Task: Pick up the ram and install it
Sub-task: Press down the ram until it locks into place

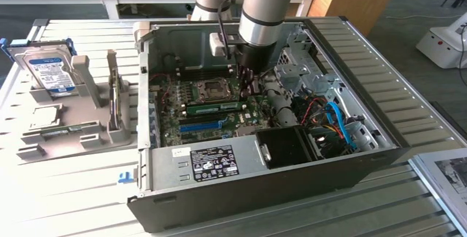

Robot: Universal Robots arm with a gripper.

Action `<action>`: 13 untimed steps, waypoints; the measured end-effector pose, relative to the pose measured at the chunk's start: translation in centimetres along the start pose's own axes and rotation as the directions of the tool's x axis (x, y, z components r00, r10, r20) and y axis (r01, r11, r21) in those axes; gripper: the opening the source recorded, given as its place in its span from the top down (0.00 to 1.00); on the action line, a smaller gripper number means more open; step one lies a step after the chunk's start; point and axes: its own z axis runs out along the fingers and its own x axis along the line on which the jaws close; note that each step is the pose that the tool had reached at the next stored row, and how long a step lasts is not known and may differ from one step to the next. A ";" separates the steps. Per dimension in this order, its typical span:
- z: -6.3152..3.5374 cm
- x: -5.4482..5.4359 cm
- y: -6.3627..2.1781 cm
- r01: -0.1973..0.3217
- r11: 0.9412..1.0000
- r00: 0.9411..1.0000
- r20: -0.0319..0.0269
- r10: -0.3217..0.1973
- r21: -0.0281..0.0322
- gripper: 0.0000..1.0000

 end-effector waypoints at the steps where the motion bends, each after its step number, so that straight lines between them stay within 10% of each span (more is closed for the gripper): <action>1: 0.00 0.0 0.00 0.000 1.000 1.000 0.000 0.000 0.000 0.90; 13: 0.29 0.0 -0.01 0.000 1.000 1.000 0.000 0.000 0.000 0.90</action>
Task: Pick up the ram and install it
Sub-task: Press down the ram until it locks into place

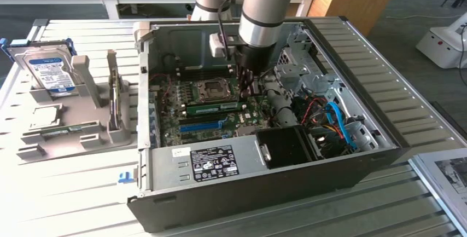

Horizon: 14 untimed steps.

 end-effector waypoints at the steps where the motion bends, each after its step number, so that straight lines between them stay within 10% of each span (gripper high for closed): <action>1: 0.02 0.0 0.00 0.000 1.000 1.000 0.000 0.000 0.000 0.90; 14: 0.17 0.0 0.00 0.000 1.000 1.000 0.000 0.000 0.000 0.90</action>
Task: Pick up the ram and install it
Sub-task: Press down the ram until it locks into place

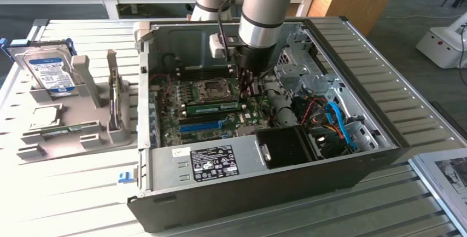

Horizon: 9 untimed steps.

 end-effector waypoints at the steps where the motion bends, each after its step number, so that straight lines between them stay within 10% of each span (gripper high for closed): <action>1: 0.05 0.0 0.00 0.000 1.000 1.000 0.000 0.000 0.000 0.90; 9: 0.18 0.0 0.00 0.000 1.000 1.000 0.000 0.000 0.000 0.90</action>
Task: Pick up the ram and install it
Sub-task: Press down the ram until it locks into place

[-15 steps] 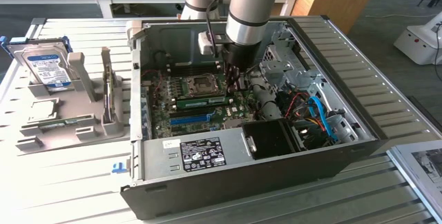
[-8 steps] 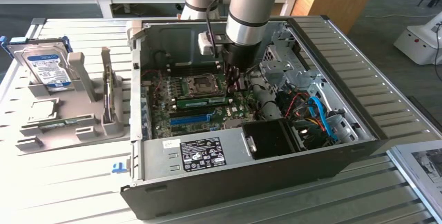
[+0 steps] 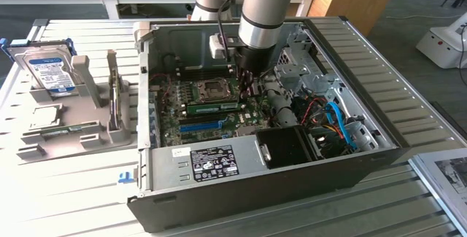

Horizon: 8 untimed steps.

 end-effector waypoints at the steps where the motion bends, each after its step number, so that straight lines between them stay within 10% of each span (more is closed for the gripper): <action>1: 0.02 0.0 0.00 0.000 1.000 1.000 0.000 0.000 0.000 0.90; 8: 0.01 0.0 0.00 0.000 1.000 1.000 0.000 0.000 0.000 0.90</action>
